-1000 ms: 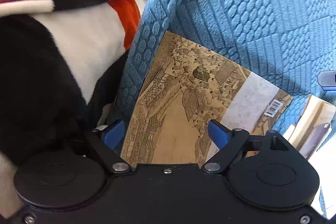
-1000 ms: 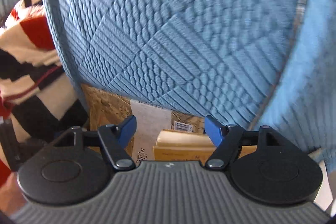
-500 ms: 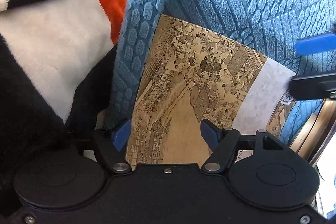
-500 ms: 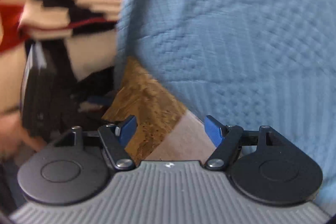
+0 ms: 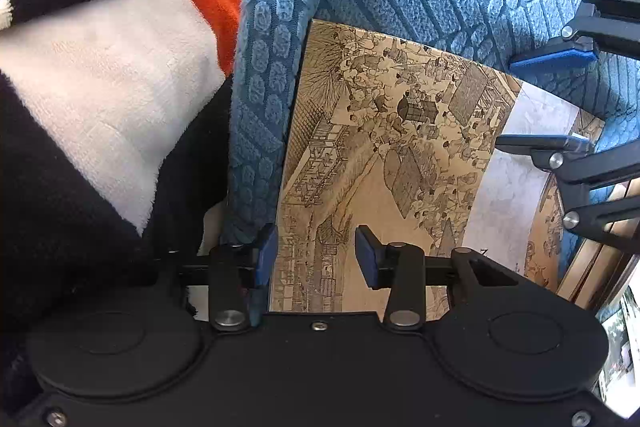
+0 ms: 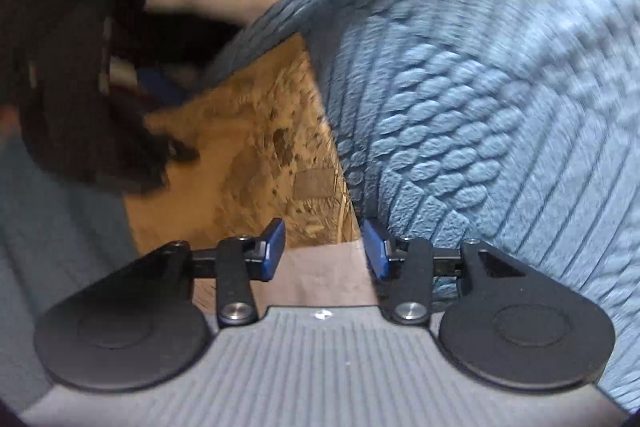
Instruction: Organize objects
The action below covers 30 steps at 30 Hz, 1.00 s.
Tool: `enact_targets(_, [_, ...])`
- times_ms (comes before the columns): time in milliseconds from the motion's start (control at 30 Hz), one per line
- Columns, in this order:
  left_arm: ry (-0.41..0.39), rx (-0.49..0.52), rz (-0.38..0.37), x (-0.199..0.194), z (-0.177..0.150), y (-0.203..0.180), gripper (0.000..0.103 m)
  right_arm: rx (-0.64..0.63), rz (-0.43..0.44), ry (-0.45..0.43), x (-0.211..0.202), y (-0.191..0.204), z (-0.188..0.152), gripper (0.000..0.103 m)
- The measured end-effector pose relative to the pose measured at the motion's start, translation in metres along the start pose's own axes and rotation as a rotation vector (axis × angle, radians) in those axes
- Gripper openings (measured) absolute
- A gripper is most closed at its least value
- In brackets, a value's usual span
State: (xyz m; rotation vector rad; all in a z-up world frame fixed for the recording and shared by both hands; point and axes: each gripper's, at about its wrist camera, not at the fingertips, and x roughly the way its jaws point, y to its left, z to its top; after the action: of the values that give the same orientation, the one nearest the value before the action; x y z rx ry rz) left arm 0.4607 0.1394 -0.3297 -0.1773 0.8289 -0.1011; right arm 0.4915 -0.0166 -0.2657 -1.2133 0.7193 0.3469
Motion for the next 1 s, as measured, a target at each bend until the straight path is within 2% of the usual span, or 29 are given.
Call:
enact_targets(100, [0.001, 0.012, -0.001, -0.001, -0.001, 0.0, 0.038, -0.009, -0.026, 0.033, 0.006, 0.004, 0.001, 0.044])
enact_targets(167, [0.002, 0.014, -0.003, -0.001, -0.001, 0.0, 0.038, 0.004, -0.01, 0.038, 0.01, 0.001, 0.0, 0.045])
enact_targets(500, [0.024, 0.027, -0.012, 0.0, 0.0, -0.002, 0.039, 0.027, 0.25, 0.033, 0.001, -0.039, -0.003, 0.046])
enact_targets(567, [0.029, 0.025, -0.012, 0.0, 0.005, 0.002, 0.04, -0.01, 0.247, 0.029, -0.004, -0.042, -0.005, 0.033])
enact_targets(733, [0.061, -0.026, -0.047, -0.005, 0.021, 0.02, 0.049, -0.083, 0.29, 0.031, -0.015, -0.038, -0.004, 0.012])
enact_targets(800, [0.054, -0.079, -0.083, -0.012, 0.023, 0.025, 0.055, -0.104, 0.286, 0.027, -0.016, -0.038, -0.007, 0.011])
enact_targets(867, [0.031, -0.145, -0.15, -0.022, 0.021, 0.04, 0.054, -0.111, 0.29, 0.022, -0.017, -0.032, -0.004, 0.01])
enact_targets(1000, [-0.036, -0.198, -0.181, -0.052, 0.018, 0.046, 0.063, -0.122, 0.265, 0.0, -0.027, -0.025, -0.016, 0.01])
